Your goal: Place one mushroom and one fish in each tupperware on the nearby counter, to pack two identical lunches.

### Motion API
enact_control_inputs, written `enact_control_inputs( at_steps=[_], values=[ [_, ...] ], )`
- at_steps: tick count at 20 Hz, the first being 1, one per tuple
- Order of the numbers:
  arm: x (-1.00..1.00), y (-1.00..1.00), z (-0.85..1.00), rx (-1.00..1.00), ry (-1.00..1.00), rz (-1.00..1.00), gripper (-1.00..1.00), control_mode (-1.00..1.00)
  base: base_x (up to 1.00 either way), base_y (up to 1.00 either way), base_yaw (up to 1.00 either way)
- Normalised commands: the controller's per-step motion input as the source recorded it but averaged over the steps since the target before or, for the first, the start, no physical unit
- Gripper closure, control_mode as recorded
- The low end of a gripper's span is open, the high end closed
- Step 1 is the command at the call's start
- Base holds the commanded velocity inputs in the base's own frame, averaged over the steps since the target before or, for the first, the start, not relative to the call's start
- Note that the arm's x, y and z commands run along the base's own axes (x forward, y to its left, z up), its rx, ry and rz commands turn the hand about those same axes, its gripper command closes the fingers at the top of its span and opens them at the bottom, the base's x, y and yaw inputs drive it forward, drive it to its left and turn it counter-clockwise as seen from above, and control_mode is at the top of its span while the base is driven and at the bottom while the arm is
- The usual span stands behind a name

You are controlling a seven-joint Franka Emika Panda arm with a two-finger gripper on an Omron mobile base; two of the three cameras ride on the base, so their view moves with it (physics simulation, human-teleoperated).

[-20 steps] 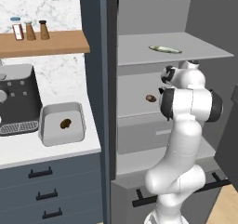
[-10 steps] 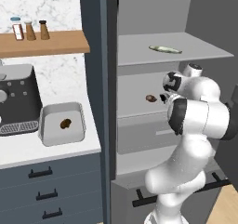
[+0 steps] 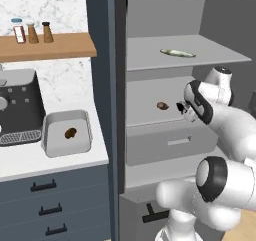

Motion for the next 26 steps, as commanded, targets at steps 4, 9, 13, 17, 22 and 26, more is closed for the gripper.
enact_control_inputs(
  at_steps=[4, 9, 13, 17, 22, 26],
  values=[
    [-1.00, 0.05, 0.90, 0.00, 0.00, 0.01, 1.00, -1.00, 0.00, 0.00, 0.00],
    [-1.00, 0.21, 0.26, 0.00, 0.00, 0.03, 1.00, -1.00, 0.00, 0.00, 0.00],
    [-0.99, 0.30, 0.00, 0.00, 0.00, 0.05, 1.00, -1.00, 0.00, 0.00, 0.00],
    [-0.72, 0.26, 0.00, 0.00, 0.00, 0.03, 1.00, 1.00, -0.25, 0.09, 0.01],
    [0.00, 0.00, 0.00, 0.00, 0.00, 0.00, 1.00, 1.00, -0.99, 0.49, 0.03],
    [0.00, 0.00, 0.00, 0.00, 0.00, 0.00, 1.00, 1.00, -0.75, 0.71, 0.03]
  ],
)
